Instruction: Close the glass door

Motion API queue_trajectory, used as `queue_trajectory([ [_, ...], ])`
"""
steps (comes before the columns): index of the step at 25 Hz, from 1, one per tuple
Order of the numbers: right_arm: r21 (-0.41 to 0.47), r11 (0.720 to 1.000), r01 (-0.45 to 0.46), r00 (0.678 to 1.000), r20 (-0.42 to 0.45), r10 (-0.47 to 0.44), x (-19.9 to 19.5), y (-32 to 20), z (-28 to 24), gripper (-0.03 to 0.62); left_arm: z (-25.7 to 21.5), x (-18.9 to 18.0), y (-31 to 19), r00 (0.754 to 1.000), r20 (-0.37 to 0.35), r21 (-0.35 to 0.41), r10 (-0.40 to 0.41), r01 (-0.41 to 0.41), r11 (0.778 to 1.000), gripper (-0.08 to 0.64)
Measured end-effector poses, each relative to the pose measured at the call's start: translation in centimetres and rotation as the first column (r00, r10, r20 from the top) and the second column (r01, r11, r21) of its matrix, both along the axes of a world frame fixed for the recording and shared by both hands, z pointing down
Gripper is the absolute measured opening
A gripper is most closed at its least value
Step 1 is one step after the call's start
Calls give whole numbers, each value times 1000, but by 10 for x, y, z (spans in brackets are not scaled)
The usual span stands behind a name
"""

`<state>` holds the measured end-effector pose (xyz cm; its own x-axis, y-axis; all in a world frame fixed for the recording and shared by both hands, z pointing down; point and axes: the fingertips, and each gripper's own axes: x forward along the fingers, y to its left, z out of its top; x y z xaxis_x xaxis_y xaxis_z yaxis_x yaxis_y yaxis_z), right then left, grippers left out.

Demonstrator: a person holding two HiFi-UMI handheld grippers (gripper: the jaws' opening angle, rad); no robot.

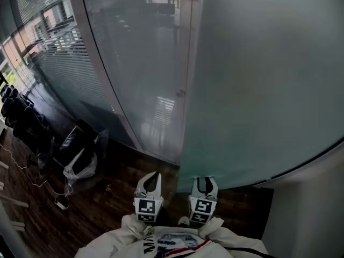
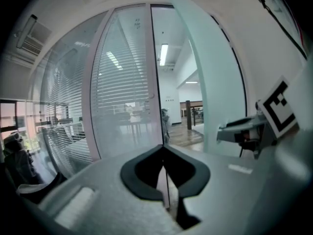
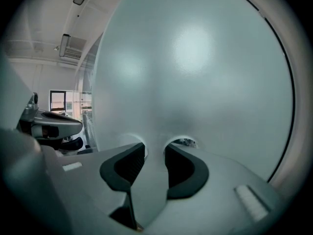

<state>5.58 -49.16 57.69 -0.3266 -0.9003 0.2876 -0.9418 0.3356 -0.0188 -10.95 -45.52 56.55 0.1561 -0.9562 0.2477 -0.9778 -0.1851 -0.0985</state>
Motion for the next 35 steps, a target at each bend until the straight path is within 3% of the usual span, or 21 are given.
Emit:
queue_trajectory([
  [7, 4, 997, -78, 997, 8, 78, -7, -27, 0, 123, -4, -7, -64, 981, 35, 11, 191, -192, 981, 2],
  [14, 31, 978, -206, 979, 15, 206, 1, -51, 2, 123, -3, 2, -111, 931, 25, 24, 364, -365, 931, 2],
  [24, 29, 965, -262, 965, 6, 261, 5, -74, 11, 123, 0, -2, -128, 900, 6, 18, 435, -435, 900, 3],
  [35, 60, 961, -269, 963, -2, 270, 3, -109, 10, 127, 7, -1, -138, 893, -7, 9, 450, -450, 893, 2],
])
